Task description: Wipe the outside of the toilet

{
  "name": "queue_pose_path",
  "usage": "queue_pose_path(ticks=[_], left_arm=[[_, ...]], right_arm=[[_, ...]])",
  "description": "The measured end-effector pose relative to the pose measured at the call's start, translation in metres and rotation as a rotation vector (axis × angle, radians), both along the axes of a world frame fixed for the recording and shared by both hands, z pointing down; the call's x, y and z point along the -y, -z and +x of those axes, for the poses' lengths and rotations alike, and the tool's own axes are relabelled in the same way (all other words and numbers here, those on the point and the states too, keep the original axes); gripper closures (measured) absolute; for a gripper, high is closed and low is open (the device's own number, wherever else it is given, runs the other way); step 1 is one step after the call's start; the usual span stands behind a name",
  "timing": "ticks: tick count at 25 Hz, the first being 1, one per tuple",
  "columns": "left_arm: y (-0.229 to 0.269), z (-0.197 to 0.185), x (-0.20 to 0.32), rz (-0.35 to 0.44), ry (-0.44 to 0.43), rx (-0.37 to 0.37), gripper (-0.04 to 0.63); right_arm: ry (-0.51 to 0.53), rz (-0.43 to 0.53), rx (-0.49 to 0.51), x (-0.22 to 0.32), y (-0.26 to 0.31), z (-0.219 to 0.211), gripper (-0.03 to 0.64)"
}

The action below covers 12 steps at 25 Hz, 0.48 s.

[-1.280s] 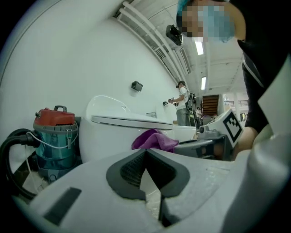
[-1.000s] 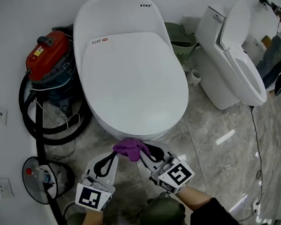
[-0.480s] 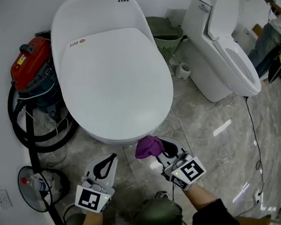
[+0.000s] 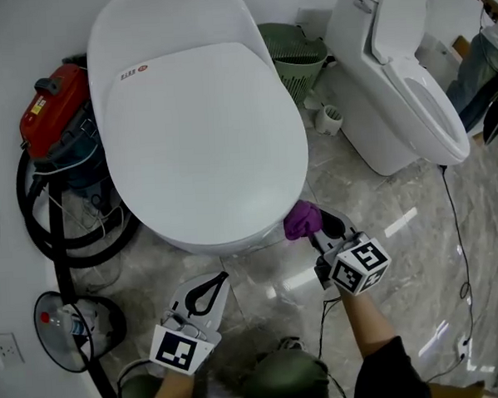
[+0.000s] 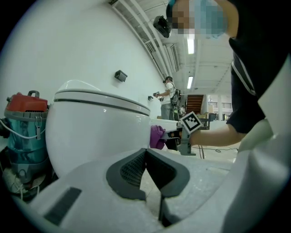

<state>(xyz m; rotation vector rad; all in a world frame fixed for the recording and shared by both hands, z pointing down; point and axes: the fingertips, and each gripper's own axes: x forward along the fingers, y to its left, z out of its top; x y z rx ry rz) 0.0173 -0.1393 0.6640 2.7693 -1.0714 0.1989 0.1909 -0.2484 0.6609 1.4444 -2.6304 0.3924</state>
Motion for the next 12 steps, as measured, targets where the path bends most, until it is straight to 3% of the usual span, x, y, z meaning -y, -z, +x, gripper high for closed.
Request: queue_pose_path(ticks=[12], left_arm=[[0.001, 0.0, -0.007, 0.001, 0.013, 0.026, 0.587]], right_arm=[[-0.229, 0.04, -0.079, 0.082, -0.005, 0.054, 0.572]])
